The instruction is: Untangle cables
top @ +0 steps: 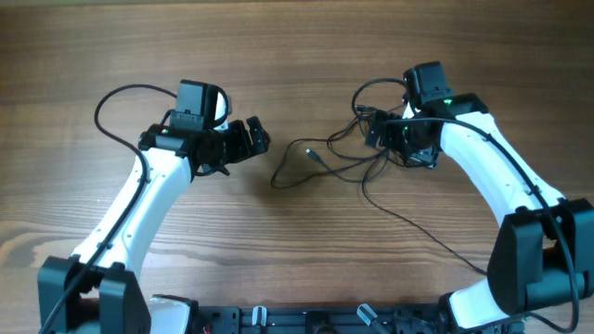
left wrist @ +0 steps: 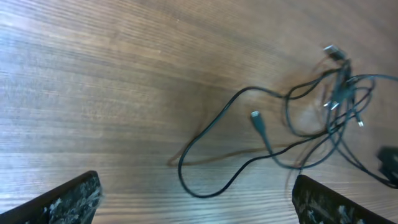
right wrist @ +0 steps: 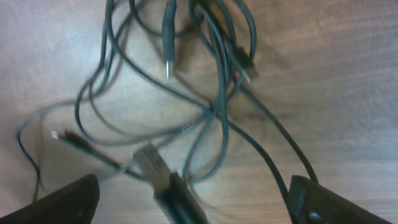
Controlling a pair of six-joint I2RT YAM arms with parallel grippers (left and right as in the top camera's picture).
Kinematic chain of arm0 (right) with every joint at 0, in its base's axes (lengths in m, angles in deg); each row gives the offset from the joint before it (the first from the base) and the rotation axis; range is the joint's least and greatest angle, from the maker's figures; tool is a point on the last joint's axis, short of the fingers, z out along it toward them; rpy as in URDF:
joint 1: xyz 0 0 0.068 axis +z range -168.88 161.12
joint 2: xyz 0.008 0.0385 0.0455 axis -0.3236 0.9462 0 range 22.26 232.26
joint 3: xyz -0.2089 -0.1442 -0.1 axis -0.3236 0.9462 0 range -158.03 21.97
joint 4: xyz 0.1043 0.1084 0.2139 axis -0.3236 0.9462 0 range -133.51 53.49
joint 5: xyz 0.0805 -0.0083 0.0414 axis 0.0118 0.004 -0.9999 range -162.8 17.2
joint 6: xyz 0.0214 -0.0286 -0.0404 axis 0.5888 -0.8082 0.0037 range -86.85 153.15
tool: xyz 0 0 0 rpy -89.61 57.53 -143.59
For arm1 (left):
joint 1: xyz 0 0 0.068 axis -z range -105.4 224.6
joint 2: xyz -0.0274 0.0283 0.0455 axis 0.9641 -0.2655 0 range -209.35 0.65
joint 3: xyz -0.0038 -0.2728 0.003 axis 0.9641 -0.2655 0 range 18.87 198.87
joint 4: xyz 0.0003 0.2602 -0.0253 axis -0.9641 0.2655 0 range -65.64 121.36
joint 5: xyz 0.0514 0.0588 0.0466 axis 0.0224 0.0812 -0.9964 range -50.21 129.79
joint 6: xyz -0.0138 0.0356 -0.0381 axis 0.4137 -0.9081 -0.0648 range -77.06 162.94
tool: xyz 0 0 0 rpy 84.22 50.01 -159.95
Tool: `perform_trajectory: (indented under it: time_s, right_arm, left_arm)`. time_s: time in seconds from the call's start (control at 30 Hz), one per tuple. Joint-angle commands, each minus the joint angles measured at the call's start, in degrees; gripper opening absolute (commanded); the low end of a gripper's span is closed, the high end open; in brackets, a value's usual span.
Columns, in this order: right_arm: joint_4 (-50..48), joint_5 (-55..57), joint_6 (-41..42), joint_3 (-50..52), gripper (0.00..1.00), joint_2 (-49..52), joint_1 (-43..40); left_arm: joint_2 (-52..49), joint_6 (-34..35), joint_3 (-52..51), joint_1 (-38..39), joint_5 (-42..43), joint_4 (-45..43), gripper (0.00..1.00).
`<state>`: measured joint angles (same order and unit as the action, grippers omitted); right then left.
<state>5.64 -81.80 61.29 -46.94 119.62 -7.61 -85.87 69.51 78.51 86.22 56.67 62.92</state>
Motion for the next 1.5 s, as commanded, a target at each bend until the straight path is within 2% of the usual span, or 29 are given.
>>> perform_trajectory:
  time_s: [0.0, 0.13, 0.3, 0.43, 0.53, 0.63, 0.83, 0.87, 0.9, 0.93, 0.97, 1.0, 1.03, 1.1, 1.23, 1.4, 1.47]
  right_arm:
    - [1.95, -3.04, -4.22, -7.72, 1.0, -5.68, -0.17]
    - [-1.57, -11.56, -5.86, -8.98, 1.0, -9.92, 0.17]
    - [-4.81, -10.36, -15.85, -6.99, 1.0, -9.49, 1.99]
    - [-5.16, -10.36, -14.53, -3.26, 1.0, -6.6, 2.03]
    - [-4.24, -12.98, -3.5, 0.11, 1.0, -3.21, 2.21]
    - [-5.31, -19.69, -8.13, 2.71, 1.0, -0.59, 3.87]
    - [-9.9, -10.36, -9.97, 2.93, 1.0, 0.24, 5.97]
    - [-11.69, -7.93, -9.99, 2.93, 0.98, 0.26, 5.97]
    - [-13.88, -4.24, -10.08, 2.93, 0.93, 0.28, 5.97]
    - [-15.47, -1.73, -10.21, 2.93, 0.82, 0.28, 6.03]
    - [-16.35, -0.37, -10.51, 2.95, 0.71, 0.33, 6.03]
    - [-17.4, 0.24, -12.66, 2.99, 0.6, 0.72, 6.08]
    - [-17.73, 0.26, -15.65, 3.1, 0.59, 1.22, 6.14]
    - [-18.05, 0.28, -19.08, 3.54, 0.63, 2.36, 6.14]
    - [-20.55, 0.46, -19.82, 4.15, 0.67, 6.43, 6.14]
    - [-24.63, 0.48, -19.02, 4.15, 0.66, 11.63, 6.14]
    - [-25.79, 0.46, -19.02, 4.15, 0.59, 13.35, 6.14]
  left_arm:
    - [-0.92, 0.7, 0.2, 0.33, -1.64, 0.26, 1.0]
    - [-0.92, 0.81, 0.2, 0.33, -1.99, -0.61, 1.0]
    - [-0.92, 1.18, 0.2, 0.33, -1.97, -1.62, 1.0]
    - [-0.92, 1.4, 0.2, 0.33, -1.97, -2.14, 1.0]
    - [-0.94, 1.38, 0.2, 0.33, -1.97, -2.12, 1.0]
    - [-0.94, 1.38, 0.2, 0.33, -1.99, -2.69, 1.0]
    - [-0.94, 1.4, 0.2, 0.33, -1.97, -4.87, 1.0]
    - [-0.94, 1.42, 0.2, 0.33, -1.97, -4.96, 1.0]
    - [-0.94, 2.05, 0.2, 0.33, -1.97, -4.96, 1.0]
    - [-0.94, 3.21, 0.2, 0.33, -1.97, -4.96, 0.99]
    - [-0.94, 4.87, 0.2, 0.35, -1.97, -4.92, 0.91]
    - [-0.94, 7.72, 0.2, 0.42, -1.97, -4.9, 0.87]
    - [-0.92, 9.92, 0.2, 0.59, -1.97, -4.94, 0.86]
    - [-0.94, 13.73, 0.2, 1.11, -1.97, -4.94, 0.87]
    - [-0.94, 19.65, 0.2, 2.93, -1.99, -5.33, 1.0]
    - [-0.94, 20.46, 0.2, 6.27, -3.56, -7.56, 1.0]
    - [-0.94, 20.46, 0.2, 7.32, -4.98, -7.56, 1.0]
